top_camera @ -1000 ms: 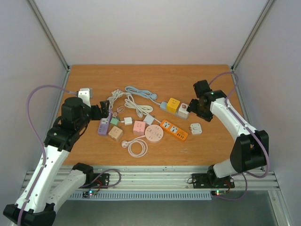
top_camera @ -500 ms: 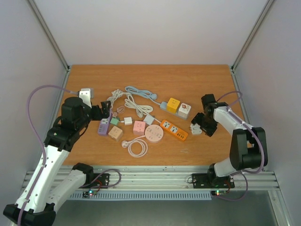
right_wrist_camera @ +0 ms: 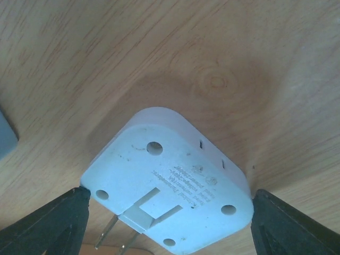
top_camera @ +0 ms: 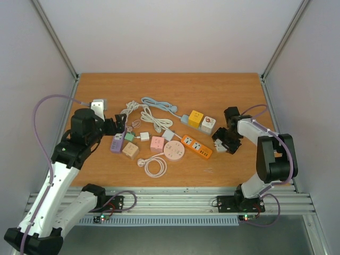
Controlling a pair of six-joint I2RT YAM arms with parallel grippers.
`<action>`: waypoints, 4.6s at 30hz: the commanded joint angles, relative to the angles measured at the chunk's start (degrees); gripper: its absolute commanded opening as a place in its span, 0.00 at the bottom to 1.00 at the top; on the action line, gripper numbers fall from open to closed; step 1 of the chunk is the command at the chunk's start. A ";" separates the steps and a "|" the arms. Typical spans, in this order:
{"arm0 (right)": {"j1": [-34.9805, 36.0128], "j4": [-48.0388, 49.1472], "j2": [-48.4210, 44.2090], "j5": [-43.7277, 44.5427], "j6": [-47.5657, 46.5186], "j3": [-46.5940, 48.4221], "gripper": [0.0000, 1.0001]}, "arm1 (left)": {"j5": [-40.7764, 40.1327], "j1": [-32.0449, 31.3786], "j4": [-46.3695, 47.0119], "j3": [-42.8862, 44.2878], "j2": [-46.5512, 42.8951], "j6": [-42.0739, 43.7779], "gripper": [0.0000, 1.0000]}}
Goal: Insert the plug
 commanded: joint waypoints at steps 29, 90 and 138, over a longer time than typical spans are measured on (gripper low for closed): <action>9.30 -3.36 -0.87 16.51 2.61 3.64 0.75 | 0.78 -0.14 3.26 -0.78 -0.26 -0.01 0.99; 39.54 16.81 -4.02 -12.51 -35.04 18.92 0.72 | 45.77 -4.91 10.91 5.66 29.57 -23.89 0.64; 31.39 4.11 -13.25 -40.81 -27.88 31.64 0.69 | 64.62 -7.10 48.86 2.34 16.14 -17.15 0.00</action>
